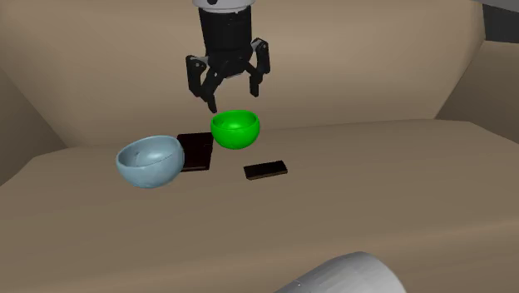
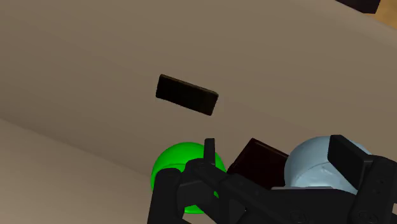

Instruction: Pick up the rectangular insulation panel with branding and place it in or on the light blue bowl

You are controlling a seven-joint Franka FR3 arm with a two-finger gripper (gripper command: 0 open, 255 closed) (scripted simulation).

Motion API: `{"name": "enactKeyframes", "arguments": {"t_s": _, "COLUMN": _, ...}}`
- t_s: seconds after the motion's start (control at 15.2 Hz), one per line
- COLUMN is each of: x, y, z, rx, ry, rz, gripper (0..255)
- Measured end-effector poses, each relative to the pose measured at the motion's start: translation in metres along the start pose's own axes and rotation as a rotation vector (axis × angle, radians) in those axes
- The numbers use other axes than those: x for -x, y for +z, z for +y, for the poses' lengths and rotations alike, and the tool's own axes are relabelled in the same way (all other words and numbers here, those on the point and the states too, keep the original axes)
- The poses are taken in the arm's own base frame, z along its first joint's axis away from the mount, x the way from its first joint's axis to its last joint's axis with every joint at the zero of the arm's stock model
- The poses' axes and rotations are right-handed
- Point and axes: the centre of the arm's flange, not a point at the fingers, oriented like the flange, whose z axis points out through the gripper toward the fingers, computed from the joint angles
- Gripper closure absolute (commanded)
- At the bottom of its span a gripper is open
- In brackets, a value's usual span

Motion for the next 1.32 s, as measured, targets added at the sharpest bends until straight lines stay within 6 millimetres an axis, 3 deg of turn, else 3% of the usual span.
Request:
{"name": "enactKeyframes", "arguments": {"t_s": 0.2, "x": 0.000, "y": 0.013, "z": 0.007, "rx": -0.006, "ry": -0.051, "rz": -0.005, "gripper": 0}}
{"name": "enactKeyframes", "arguments": {"t_s": 0.86, "x": -0.016, "y": 0.131, "z": 0.068, "rx": -0.056, "ry": -0.482, "rz": -0.049, "gripper": 0}}
{"name": "enactKeyframes", "arguments": {"t_s": 1.32, "x": -0.042, "y": 0.214, "z": 0.100, "rx": -0.092, "ry": -0.792, "rz": -0.078, "gripper": 0}}
